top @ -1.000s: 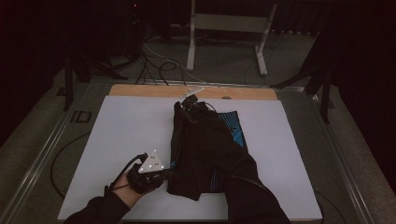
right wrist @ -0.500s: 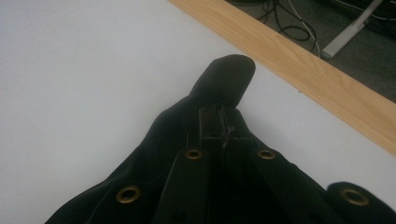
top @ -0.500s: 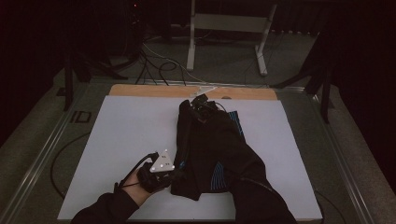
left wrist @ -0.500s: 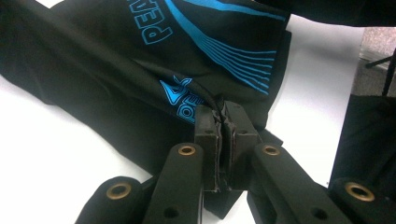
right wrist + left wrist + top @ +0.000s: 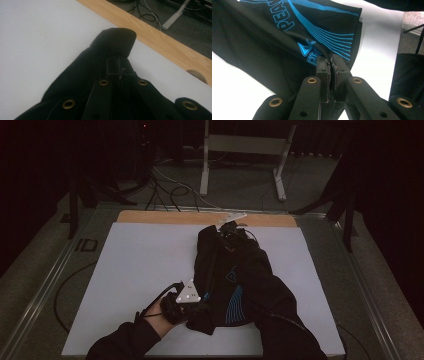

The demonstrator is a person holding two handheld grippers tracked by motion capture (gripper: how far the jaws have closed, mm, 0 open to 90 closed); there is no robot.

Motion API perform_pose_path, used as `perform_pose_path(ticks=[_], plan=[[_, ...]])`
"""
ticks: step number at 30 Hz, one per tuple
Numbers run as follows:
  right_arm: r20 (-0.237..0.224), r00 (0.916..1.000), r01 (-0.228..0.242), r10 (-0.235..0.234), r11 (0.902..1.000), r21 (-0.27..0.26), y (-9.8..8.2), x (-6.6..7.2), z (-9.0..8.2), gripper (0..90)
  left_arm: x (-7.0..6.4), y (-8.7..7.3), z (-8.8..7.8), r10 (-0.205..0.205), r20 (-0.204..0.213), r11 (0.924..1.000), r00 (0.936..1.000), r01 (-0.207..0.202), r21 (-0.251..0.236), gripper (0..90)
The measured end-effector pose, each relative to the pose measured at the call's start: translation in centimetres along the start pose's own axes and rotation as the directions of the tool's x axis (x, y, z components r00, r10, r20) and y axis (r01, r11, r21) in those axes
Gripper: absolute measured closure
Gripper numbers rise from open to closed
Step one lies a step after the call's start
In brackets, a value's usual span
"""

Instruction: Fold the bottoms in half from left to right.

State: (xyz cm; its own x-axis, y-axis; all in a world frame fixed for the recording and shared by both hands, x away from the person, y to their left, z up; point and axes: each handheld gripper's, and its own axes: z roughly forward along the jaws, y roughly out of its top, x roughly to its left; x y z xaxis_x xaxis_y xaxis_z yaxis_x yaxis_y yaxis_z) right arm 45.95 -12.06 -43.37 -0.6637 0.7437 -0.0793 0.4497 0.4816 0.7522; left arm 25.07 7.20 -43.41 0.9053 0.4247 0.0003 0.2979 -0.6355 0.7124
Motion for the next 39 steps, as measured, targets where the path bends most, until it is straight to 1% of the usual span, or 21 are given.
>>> perform_pose_path(ticks=[6, 8, 10, 15, 16, 17, 18, 19, 23, 24, 29, 30, 31, 32, 39], plan=[[0.02, 0.9997, -0.013, 0.013, 0.9999, 0.002, -0.8, -1.1, -1.0, 89.1, -0.4, 0.8, 0.9, 0.02, 0.014, 0.9998, 0.9997, -0.02, 0.007, 85.9], [0.028, 0.9995, -0.012, 0.012, 0.9999, 0.004, -1.0, -1.5, -1.4, 89.1, -0.5, 1.1, 1.2, 0.017, 0.022, 0.9999, 0.9996, -0.017, -0.001, 85.9], [0.036, 0.9992, -0.016, 0.016, 0.9999, 0.006, -1.3, -1.9, -1.7, 89.1, -0.6, 1.4, 1.5, 0.026, 0.026, 0.9996, 0.9993, -0.026, 0.005, 85.9], [0.053, 0.9982, -0.029, 0.029, 0.9996, 0.005, -1.9, -3.0, -2.5, 89.1, -0.9, 2.2, 2.4, 0.035, 0.039, 0.9994, 0.9986, -0.036, 0.004, 85.9], [0.053, 0.9982, -0.029, 0.029, 0.9996, 0.005, -1.9, -3.0, -2.5, 89.1, -0.9, 2.2, 2.4, 0.035, 0.039, 0.9994, 0.9986, -0.036, 0.004, 85.9], [0.062, 0.9972, -0.043, 0.042, 0.9991, 0.002, -2.2, -3.4, -2.9, 89.1, -1.0, 2.6, 2.8, 0.044, 0.044, 0.999, 0.998, -0.044, -0.001, 85.8], [0.067, 0.9969, -0.041, 0.041, 0.9992, 0.003, -2.4, -3.6, -3.1, 89.1, -1.1, 2.8, 2.9, 0.051, 0.047, 0.9987, 0.9976, -0.052, 0.002, 85.8], [0.072, 0.9965, -0.044, 0.043, 0.999, 0.005, -2.5, -3.8, -3.2, 89.1, -1.2, 2.9, 3.1, 0.046, 0.049, 0.9989, 0.9977, -0.046, -0.005, 85.8], [0.086, 0.9945, -0.06, 0.06, 0.9982, 0.001, -2.9, -4.5, -3.7, 89.1, -1.4, 3.6, 3.9, 0.06, 0.059, 0.9982, 0.9965, -0.059, -0.009, 85.9], [0.09, 0.9943, -0.058, 0.058, 0.9983, 0.002, -2.9, -4.7, -3.9, 89.1, -1.4, 3.8, 4.1, 0.065, 0.057, 0.9979, 0.9963, -0.064, -0.008, 85.8], [0.111, 0.9914, -0.07, 0.07, 0.9975, -0.006, -3.2, -5.6, -4.6, 89.1, -1.6, 4.6, 5.0, 0.056, 0.074, 0.9981, 0.9957, -0.054, -0.028, 85.8], [0.111, 0.9914, -0.07, 0.07, 0.9975, -0.006, -3.2, -5.6, -4.6, 89.1, -1.6, 4.6, 5.0, 0.056, 0.074, 0.9981, 0.9957, -0.054, -0.028, 85.8], [0.115, 0.9911, -0.066, 0.066, 0.9978, -0.004, -3.2, -5.8, -4.8, 89.1, -1.7, 5.0, 5.4, 0.062, 0.074, 0.9977, 0.9953, -0.06, -0.034, 85.8], [0.123, 0.9898, -0.072, 0.072, 0.9974, -0.005, -3.3, -6.1, -5.0, 89.1, -1.7, 5.2, 5.5, 0.065, 0.08, 0.9976, 0.9946, -0.063, -0.03, 85.8], [0.147, 0.9859, -0.083, 0.081, 0.9965, 0.009, -3.6, -7.2, -5.2, 89.1, -2.5, 6.6, 7.1, 0.086, 0.092, 0.9959, 0.992, -0.083, -0.035, 85.8]])
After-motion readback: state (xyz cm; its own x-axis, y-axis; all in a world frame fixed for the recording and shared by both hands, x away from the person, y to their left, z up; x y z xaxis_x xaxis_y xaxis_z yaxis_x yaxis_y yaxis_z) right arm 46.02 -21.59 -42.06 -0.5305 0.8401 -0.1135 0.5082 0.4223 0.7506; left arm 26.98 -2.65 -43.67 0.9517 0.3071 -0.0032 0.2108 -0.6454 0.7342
